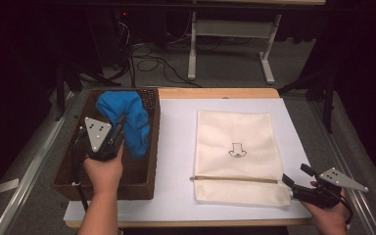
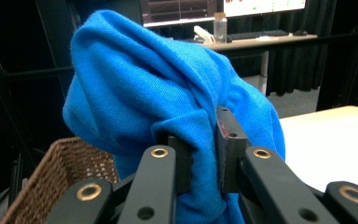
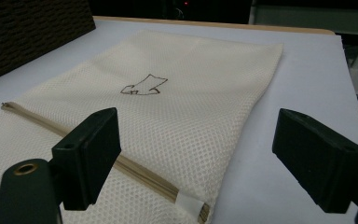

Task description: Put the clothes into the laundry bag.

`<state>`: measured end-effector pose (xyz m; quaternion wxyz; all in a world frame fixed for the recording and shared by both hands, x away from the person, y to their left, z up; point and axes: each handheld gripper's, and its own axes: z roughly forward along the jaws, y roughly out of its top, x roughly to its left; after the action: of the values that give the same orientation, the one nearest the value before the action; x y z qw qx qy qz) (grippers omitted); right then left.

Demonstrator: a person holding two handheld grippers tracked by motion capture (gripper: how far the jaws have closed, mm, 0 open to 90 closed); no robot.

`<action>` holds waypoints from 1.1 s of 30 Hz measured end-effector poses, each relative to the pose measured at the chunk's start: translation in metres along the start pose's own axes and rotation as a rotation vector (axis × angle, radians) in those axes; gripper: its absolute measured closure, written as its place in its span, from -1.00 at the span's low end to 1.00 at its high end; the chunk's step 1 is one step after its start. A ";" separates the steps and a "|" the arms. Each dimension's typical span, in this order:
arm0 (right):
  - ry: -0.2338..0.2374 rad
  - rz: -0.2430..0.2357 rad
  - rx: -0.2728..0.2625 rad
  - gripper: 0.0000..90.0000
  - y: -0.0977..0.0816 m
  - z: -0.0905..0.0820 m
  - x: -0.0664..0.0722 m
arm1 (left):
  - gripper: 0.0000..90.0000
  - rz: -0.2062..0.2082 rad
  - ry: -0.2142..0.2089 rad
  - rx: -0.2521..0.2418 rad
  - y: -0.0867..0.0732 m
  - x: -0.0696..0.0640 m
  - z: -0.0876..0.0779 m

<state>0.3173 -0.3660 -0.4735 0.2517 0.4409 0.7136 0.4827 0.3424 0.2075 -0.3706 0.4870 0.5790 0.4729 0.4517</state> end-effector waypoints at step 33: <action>0.015 -0.041 -0.001 -0.61 0.001 0.000 0.006 | 0.77 -0.018 -0.260 -0.062 0.021 -0.108 0.018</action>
<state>0.3152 -0.3606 -0.4722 0.2565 0.4223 0.7241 0.4811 0.3466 0.0964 -0.3589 0.5657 0.6131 0.3969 0.3828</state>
